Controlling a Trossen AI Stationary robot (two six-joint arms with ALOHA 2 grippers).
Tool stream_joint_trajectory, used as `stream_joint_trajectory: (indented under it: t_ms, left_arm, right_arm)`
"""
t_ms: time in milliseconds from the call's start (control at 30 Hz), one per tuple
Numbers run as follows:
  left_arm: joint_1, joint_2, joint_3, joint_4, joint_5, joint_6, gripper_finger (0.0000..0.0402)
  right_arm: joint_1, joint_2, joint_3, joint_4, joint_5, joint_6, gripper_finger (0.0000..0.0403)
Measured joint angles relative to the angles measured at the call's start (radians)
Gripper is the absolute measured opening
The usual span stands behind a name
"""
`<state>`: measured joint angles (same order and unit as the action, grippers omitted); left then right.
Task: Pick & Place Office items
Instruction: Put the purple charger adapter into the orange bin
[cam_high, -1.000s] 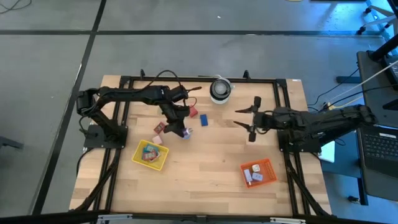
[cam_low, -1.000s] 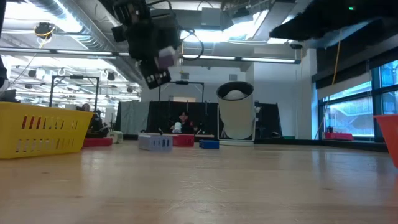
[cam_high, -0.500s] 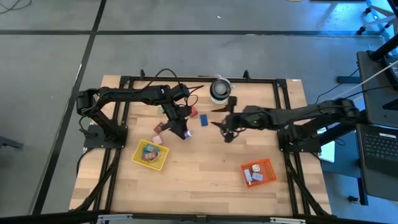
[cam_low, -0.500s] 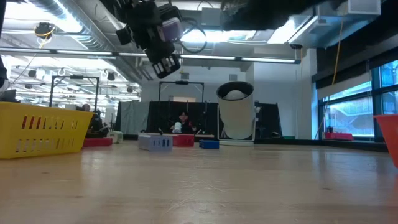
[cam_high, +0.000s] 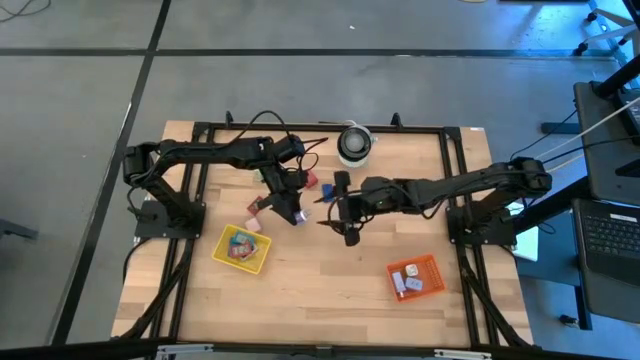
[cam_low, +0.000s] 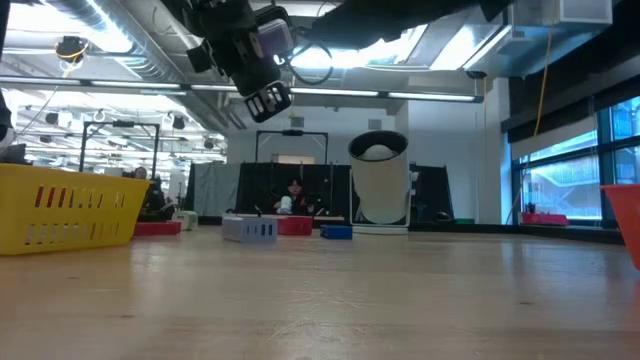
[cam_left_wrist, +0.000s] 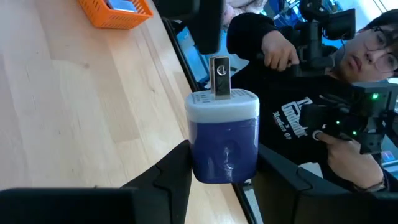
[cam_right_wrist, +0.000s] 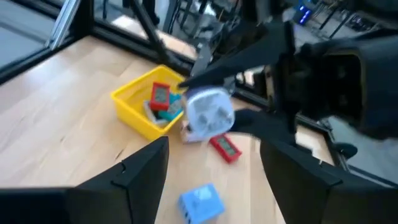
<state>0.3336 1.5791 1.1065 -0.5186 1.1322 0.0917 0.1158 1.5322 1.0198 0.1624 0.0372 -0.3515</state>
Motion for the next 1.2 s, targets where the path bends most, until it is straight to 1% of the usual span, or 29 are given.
stream_joint_trajectory:
  t_ms: [100,300,500,633,700,800,1000,1200]
  left_arm:
    - [0.000,0.000,0.000,0.001,-0.002,0.000,0.0137]
    - [0.000,0.000,0.000,0.042,0.008,-0.015,0.0137]
    - [0.000,0.000,0.000,0.060,0.019,-0.031,0.0137]
    - [0.000,0.000,0.000,0.091,0.024,-0.066,0.0137]
    - [-0.001,0.000,0.000,0.119,0.038,-0.094,0.0137]
    - [-0.006,0.000,0.000,0.157,0.064,-0.132,0.0137]
    - [-0.024,0.000,0.000,0.158,0.076,-0.138,0.0137]
    - [-0.046,0.000,0.000,0.209,0.092,-0.167,0.0137]
  right_arm:
    - [-0.001,0.000,0.000,0.023,-0.002,0.001,0.0254]
    - [-0.001,0.000,0.000,0.073,-0.054,0.004,0.0258]
    - [-0.004,0.000,0.000,0.111,-0.078,0.004,0.0258]
    - [-0.016,0.018,0.000,0.143,-0.084,0.013,0.0258]
    - [-0.024,0.033,0.000,0.163,-0.108,0.028,0.0258]
    - [-0.028,0.049,0.000,0.174,-0.121,0.031,0.0258]
    - [-0.032,0.051,0.000,0.192,-0.130,0.030,0.0258]
    - [-0.035,0.051,0.000,0.203,-0.162,0.034,0.0259]
